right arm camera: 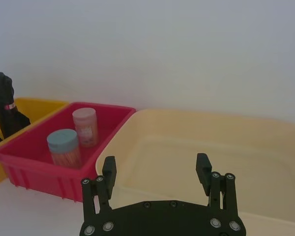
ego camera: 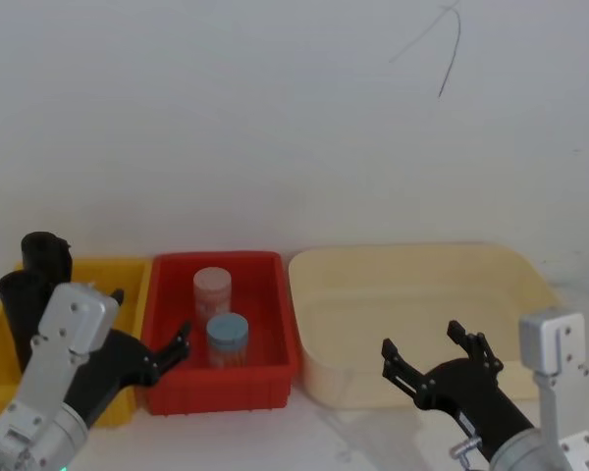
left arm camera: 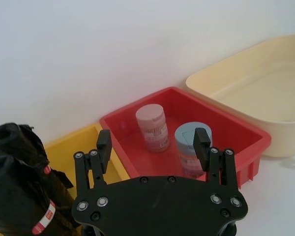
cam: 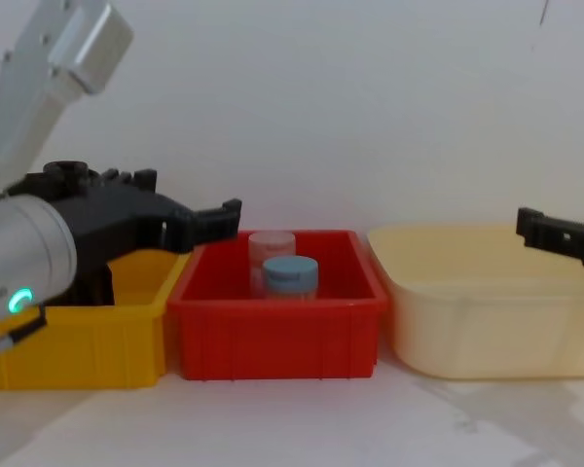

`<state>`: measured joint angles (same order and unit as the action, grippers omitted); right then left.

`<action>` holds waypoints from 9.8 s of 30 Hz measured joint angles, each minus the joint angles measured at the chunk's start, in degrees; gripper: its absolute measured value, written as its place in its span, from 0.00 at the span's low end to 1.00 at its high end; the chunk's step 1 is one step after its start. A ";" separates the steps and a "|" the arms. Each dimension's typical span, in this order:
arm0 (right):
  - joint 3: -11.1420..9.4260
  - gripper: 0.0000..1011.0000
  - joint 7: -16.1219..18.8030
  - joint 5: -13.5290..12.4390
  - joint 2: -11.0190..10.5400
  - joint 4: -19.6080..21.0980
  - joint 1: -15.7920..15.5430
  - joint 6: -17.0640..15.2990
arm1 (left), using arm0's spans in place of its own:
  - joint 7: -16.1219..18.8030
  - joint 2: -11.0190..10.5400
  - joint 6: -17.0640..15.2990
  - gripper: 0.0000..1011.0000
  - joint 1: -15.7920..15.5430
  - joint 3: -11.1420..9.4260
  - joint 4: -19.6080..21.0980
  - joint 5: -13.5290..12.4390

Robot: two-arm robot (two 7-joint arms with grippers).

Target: Pick up the garbage bag with the one hand and transfer it to the other hand.

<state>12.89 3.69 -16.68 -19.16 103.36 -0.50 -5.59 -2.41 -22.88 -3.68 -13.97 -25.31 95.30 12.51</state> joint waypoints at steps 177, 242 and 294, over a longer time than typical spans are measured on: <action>15.69 0.99 3.51 12.40 21.34 -30.66 35.81 -31.67 | -21.73 -5.63 -12.32 0.37 -13.37 8.32 -19.44 22.65; 15.18 0.67 6.47 14.38 21.82 -38.37 38.20 -31.50 | -21.73 -5.63 -12.32 0.37 -13.36 8.32 -19.43 22.65; 5.14 0.67 1.26 15.94 17.52 -15.64 33.19 -28.61 | -31.55 0.44 -8.38 0.37 -35.65 -3.17 -24.86 16.83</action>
<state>18.02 4.95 -0.74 -1.65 87.72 32.69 -34.20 -33.96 -22.44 -12.06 -49.62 -28.48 70.44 29.34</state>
